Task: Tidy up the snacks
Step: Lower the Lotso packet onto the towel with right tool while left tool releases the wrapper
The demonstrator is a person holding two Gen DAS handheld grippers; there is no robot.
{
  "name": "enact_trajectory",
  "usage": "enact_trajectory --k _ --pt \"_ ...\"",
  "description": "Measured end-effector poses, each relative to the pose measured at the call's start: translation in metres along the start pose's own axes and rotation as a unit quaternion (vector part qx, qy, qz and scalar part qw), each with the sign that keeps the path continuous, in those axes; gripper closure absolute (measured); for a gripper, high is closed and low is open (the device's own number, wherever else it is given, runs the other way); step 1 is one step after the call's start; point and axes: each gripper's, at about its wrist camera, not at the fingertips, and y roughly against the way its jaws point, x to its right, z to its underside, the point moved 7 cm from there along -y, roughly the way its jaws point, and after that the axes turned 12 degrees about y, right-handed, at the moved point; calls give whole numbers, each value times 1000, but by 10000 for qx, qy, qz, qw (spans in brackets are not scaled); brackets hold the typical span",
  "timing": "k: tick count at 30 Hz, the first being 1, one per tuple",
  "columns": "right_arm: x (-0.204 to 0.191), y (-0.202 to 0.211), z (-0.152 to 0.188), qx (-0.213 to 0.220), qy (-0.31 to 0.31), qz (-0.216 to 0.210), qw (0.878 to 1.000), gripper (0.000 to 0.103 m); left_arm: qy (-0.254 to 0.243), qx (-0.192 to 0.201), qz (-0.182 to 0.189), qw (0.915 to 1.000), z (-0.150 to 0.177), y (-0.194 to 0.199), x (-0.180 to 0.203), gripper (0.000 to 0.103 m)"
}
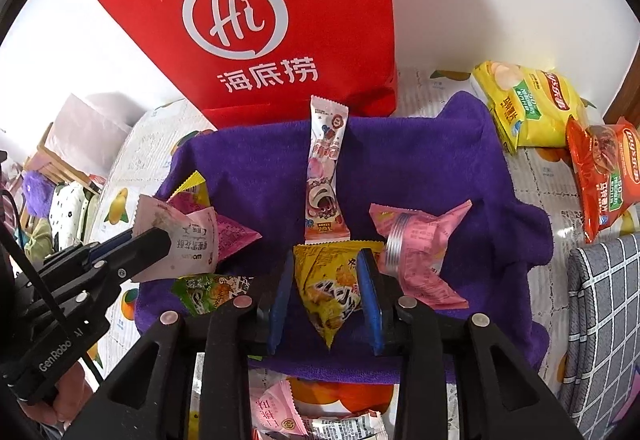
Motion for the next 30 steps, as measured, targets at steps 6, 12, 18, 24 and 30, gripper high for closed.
enact_trajectory --k 6,12,18,24,30 --pt "0 10 -4 112 -30 -46 9999 64 -52 -48 -7 10000 3 -5 4 90" --pt "-1 15 -7 158 0 -59 9999 63 -88 -110 -41 9999 6 -9 6 90" --pt "-1 16 -7 170 -10 -66 9998 63 -81 -118 -52 9999 6 -8 6 90" --pt "-2 17 -7 154 -6 -91 9998 63 -115 -80 -20 9999 5 -3 9 74" --pt "-2 21 -7 176 -28 -98 9998 63 -147 94 -69 9998 1 6 10 59"
